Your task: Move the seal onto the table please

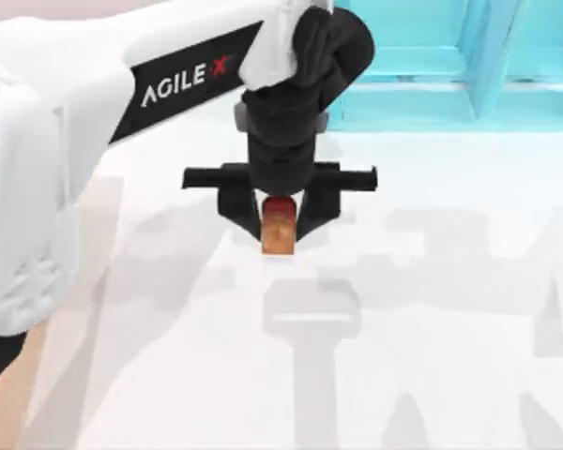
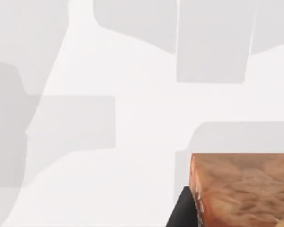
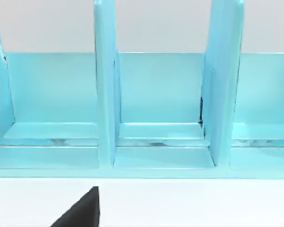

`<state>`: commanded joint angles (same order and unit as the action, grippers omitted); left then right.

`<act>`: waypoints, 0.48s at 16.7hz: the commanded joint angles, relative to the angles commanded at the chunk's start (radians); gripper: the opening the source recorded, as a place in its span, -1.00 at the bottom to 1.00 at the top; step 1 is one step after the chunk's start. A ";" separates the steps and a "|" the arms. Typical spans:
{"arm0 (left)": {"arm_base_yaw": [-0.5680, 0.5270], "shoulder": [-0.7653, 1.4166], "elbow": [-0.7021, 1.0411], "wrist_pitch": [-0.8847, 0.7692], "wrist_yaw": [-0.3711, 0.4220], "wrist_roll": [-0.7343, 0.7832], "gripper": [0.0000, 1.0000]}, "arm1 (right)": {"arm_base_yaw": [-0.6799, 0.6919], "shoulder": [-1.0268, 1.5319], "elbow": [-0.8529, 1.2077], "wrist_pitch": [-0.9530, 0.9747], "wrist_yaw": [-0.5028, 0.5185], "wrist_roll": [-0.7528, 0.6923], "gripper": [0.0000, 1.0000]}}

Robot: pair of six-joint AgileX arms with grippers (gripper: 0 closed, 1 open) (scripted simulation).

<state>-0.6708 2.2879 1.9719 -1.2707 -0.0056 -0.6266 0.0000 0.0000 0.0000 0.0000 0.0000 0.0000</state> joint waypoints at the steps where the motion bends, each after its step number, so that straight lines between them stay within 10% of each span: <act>1: -0.017 0.026 0.027 0.009 0.006 -0.020 -1.00 | 0.000 0.000 0.000 0.000 0.000 0.000 1.00; 8: -0.027 0.051 0.046 0.022 0.011 -0.043 -1.00 | 0.000 0.000 0.000 0.000 0.000 0.000 1.00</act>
<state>-0.6981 2.3386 2.0182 -1.2487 0.0058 -0.6691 0.0000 0.0000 0.0000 0.0000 0.0000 0.0000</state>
